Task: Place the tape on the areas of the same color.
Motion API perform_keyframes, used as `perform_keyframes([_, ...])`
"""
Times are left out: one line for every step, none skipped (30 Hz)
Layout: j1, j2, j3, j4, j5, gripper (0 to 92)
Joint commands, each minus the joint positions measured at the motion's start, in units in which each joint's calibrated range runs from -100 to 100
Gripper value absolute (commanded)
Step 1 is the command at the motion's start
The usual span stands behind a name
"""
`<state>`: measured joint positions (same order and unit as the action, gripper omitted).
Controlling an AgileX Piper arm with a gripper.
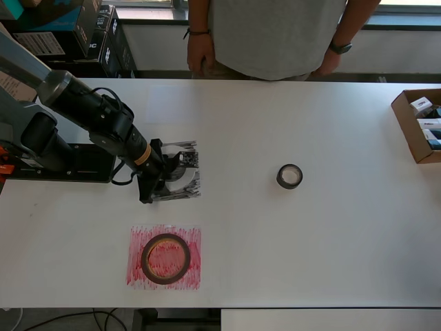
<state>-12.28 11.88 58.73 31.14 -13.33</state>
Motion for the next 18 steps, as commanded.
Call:
perform_keyframes([-0.3,0.7,-0.5,0.7,-0.2,48.9])
perform_keyframes([-0.3,0.7,-0.5,0.7,-0.2,48.9])
perform_keyframes([-0.3,0.7,-0.4,0.7,-0.2,48.9])
perform_keyframes([-0.3,0.7,-0.4,0.7,-0.2,48.9])
perform_keyframes([-0.3,0.8,-0.4,0.7,-0.2,48.9])
perform_keyframes([-0.3,1.0,-0.4,0.7,-0.2,48.9])
perform_keyframes([-0.3,1.3,-0.4,0.7,-0.2,48.8])
perform_keyframes([-0.3,1.5,-0.4,0.7,-0.2,48.8])
perform_keyframes([-0.3,1.8,-0.4,0.7,-0.2,48.8])
perform_keyframes([-0.3,2.0,-0.4,0.7,-0.2,48.8])
perform_keyframes([-0.3,2.1,-0.4,0.7,-0.2,48.8])
perform_keyframes([-0.3,2.2,-0.4,0.7,-0.2,48.8])
perform_keyframes([-0.3,2.2,-0.4,0.7,-0.2,48.8])
perform_keyframes([-0.3,2.2,-0.4,0.7,-0.2,48.8])
perform_keyframes([-0.3,2.2,-0.4,0.7,-0.2,48.7])
perform_keyframes([-0.3,2.2,-0.4,0.7,-0.2,47.1])
perform_keyframes([-0.3,2.2,-0.4,0.7,-0.2,43.6])
perform_keyframes([-0.3,2.2,-0.4,0.7,-0.2,38.1])
